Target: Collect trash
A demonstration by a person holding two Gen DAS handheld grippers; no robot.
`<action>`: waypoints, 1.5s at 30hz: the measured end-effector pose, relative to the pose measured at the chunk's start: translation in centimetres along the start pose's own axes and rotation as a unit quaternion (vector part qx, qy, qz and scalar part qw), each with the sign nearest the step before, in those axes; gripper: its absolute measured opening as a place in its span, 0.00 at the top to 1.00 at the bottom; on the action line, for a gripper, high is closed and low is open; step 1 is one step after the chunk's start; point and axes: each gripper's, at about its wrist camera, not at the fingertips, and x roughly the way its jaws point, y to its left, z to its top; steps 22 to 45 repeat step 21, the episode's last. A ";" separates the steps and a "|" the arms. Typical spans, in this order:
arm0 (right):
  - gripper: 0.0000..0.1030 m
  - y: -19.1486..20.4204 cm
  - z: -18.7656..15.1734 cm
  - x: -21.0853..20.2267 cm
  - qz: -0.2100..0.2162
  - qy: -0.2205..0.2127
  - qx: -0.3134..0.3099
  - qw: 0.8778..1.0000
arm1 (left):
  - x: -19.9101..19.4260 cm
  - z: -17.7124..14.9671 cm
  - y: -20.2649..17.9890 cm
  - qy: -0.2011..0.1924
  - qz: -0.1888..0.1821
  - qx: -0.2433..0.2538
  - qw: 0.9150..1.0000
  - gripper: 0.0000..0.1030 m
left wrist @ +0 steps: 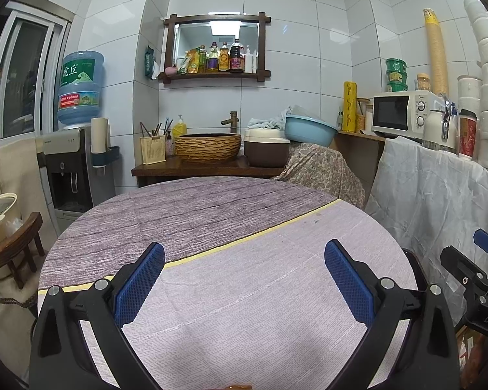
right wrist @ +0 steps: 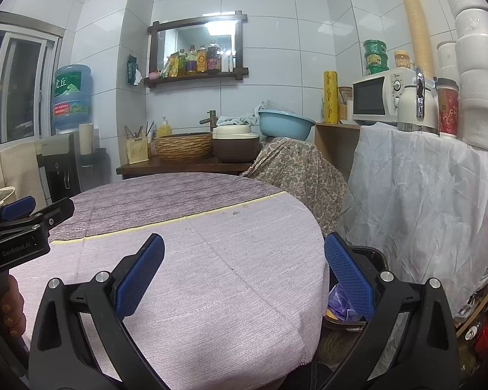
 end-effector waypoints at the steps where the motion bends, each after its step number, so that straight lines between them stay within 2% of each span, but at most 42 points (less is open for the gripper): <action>1: 0.06 0.0 0.0 0.0 0.000 0.000 0.000 1.000 | 0.0 0.0 0.0 0.000 0.000 0.000 1.000 0.05; 45: 0.06 -0.6 -0.2 0.5 0.002 0.005 0.002 1.000 | 0.1 -0.1 -0.7 0.007 0.002 -0.002 1.000 0.05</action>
